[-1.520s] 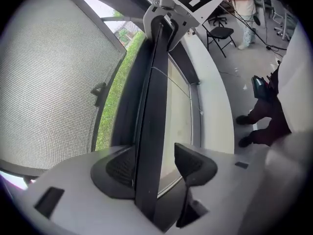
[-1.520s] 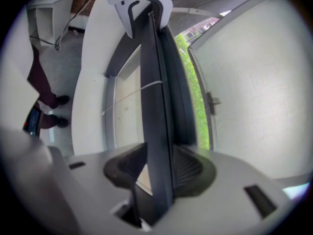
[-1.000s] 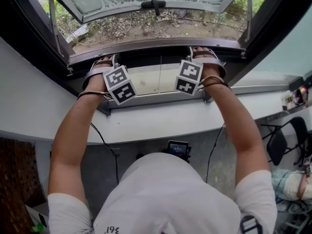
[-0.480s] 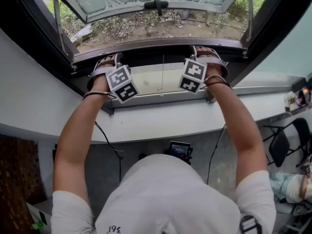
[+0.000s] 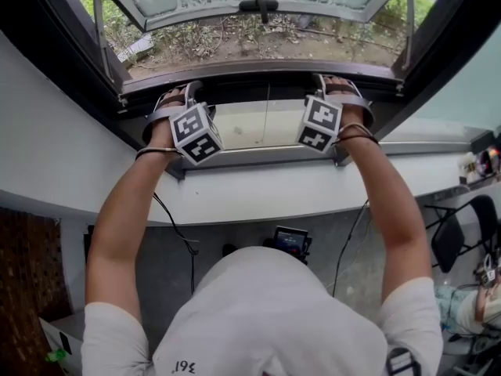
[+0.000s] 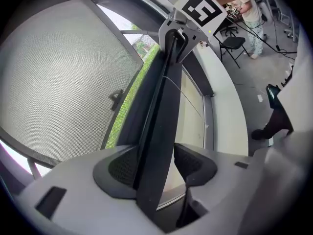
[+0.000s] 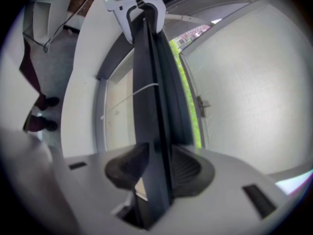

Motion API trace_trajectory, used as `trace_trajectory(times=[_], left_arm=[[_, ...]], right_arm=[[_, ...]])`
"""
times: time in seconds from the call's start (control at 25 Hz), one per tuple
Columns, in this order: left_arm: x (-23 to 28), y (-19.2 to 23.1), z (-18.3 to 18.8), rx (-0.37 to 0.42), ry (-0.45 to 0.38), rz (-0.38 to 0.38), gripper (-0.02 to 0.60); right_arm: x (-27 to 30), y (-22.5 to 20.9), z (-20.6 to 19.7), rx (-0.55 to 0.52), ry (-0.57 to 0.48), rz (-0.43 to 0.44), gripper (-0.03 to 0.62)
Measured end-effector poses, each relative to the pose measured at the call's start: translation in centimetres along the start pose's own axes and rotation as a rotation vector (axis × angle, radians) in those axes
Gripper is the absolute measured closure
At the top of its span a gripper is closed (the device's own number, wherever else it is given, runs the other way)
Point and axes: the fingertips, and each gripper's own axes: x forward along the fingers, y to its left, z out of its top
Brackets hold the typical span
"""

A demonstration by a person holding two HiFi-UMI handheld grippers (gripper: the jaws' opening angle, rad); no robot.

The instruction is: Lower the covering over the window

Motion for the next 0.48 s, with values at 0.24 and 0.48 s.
trace_trajectory(times=[0.24, 0.48], left_arm=[[0.16, 0.14, 0.00, -0.009, -0.033, 0.020, 0.337], [0.03, 0.00, 0.22, -0.026, -0.036, 0.001, 0.337]], right_arm=[[0.05, 0.15, 0.01, -0.007, -0.005, 0.006, 0.443], [-0.03, 0.19, -0.17, -0.014, -0.002, 0.014, 0.439]])
